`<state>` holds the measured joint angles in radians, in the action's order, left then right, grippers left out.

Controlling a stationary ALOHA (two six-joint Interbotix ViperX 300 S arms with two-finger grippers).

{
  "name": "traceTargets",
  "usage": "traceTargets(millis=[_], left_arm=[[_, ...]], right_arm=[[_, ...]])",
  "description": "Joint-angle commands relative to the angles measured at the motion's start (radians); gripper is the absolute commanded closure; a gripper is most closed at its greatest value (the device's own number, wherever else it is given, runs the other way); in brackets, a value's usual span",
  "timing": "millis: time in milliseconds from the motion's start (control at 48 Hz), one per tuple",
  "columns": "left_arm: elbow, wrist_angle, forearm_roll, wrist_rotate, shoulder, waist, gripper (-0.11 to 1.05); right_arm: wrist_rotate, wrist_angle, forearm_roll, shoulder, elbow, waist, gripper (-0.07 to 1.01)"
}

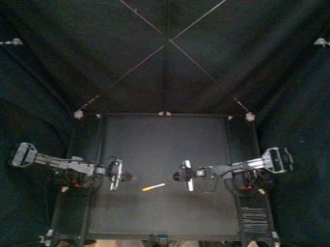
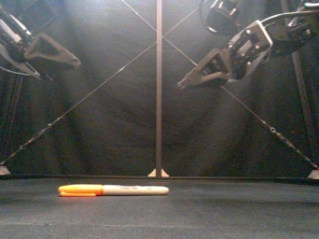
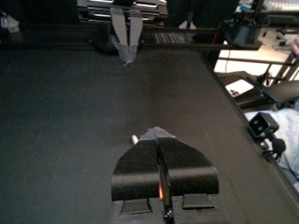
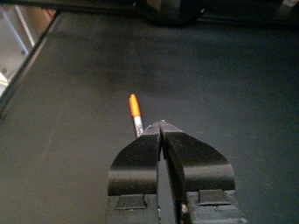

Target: Uncap the pen

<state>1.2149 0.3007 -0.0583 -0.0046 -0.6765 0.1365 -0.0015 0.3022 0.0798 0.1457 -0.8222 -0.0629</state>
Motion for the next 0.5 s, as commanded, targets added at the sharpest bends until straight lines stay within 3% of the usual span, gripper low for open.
traceTargets(millis=[21,146,271,500], left_arm=[[-0.02,0.011,-0.011,0.0015,0.021,0.002,0.96],[-0.018,0.011,-0.014,0.0015,0.026,0.002,0.95],[-0.018,0.011,-0.014,0.0015,0.028,0.003,0.86],[-0.015,0.011,-0.014,0.0,0.026,0.002,0.63]], right_arm=[[0.005,-0.008,0.012,-0.077,0.077,-0.009,0.74],[0.006,-0.044,0.011,-0.156,0.135,-0.015,0.57],[0.009,-0.104,0.005,-0.204,0.179,-0.014,0.39],[0.012,-0.138,-0.058,-0.262,0.209,-0.008,0.19]])
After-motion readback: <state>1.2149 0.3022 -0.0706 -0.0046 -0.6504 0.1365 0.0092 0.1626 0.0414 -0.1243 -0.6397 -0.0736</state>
